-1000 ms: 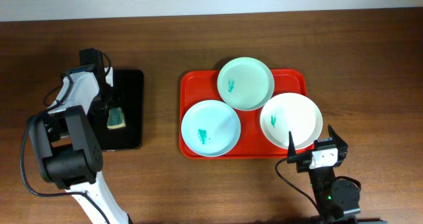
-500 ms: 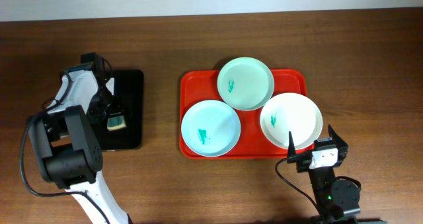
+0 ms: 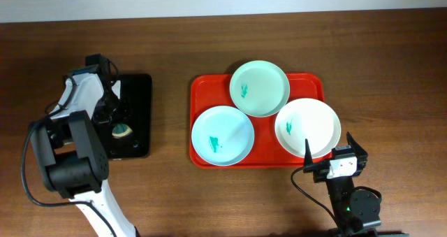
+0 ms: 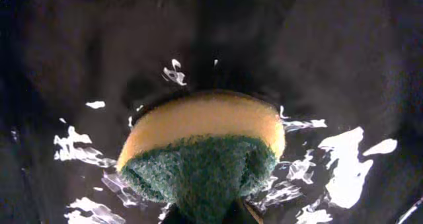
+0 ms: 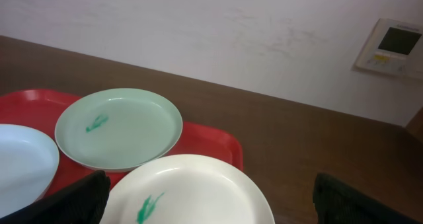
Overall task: Clean dirty plates on tray and stack at the side
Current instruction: 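Close the left gripper on the green-yellow sponge, then lift the sponge with the left gripper and carry it to the light blue plate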
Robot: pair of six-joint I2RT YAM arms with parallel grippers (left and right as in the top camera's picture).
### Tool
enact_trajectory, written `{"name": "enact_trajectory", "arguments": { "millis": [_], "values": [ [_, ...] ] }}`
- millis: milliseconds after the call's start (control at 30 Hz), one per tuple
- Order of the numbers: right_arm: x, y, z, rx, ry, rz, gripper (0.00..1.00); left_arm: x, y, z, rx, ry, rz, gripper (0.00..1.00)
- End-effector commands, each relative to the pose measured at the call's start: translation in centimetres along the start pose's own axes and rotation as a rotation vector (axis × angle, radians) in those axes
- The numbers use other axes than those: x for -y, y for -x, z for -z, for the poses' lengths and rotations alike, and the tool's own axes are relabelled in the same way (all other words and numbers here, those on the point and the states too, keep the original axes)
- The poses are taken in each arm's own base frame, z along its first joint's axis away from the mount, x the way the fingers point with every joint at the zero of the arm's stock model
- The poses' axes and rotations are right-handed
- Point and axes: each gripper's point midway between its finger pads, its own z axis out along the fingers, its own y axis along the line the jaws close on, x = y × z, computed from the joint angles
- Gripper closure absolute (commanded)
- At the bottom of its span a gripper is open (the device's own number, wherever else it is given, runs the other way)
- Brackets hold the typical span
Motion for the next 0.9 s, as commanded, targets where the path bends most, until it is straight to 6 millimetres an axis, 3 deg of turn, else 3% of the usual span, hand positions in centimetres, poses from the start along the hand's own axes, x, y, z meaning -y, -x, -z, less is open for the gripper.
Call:
{"name": "enact_trajectory", "arguments": {
  "millis": [0, 333, 433, 533, 600, 733, 767, 800, 867],
  "values": [
    [0.3, -0.4, 0.0, -0.010, -0.021, 0.000, 0.02, -0.3, 1.9, 2.5, 0.032, 0.007, 0.004, 1.00],
    [0.3, -0.4, 0.0, -0.010, -0.021, 0.000, 0.02, -0.6, 3.1, 13.9, 0.077, -0.011, 0.006, 1.00],
    [0.3, -0.4, 0.0, -0.010, -0.021, 0.000, 0.02, 0.1, 3.1, 15.6, 0.094, -0.055, 0.005, 1.00],
    [0.3, -0.4, 0.0, -0.010, -0.021, 0.000, 0.02, 0.2, 3.1, 14.8, 0.083, -0.058, 0.005, 1.00],
    [0.3, -0.4, 0.0, -0.010, -0.021, 0.000, 0.02, 0.3, 3.1, 12.8, 0.069, -0.058, 0.004, 1.00],
    [0.3, -0.4, 0.0, -0.010, -0.021, 0.000, 0.02, 0.8, 2.3, 5.2, 0.029, -0.066, 0.004, 1.00],
    [0.3, -0.4, 0.0, -0.010, -0.021, 0.000, 0.01, 0.9, 2.0, 4.5, 0.021, -0.065, 0.003, 1.00],
    [0.3, -0.4, 0.0, -0.010, -0.021, 0.000, 0.02, 0.8, 1.8, 4.1, 0.012, -0.061, 0.003, 1.00],
    [0.3, -0.4, 0.0, -0.010, -0.021, 0.000, 0.02, 0.7, 1.6, 6.1, 0.002, -0.069, 0.006, 1.00]
  ]
}}
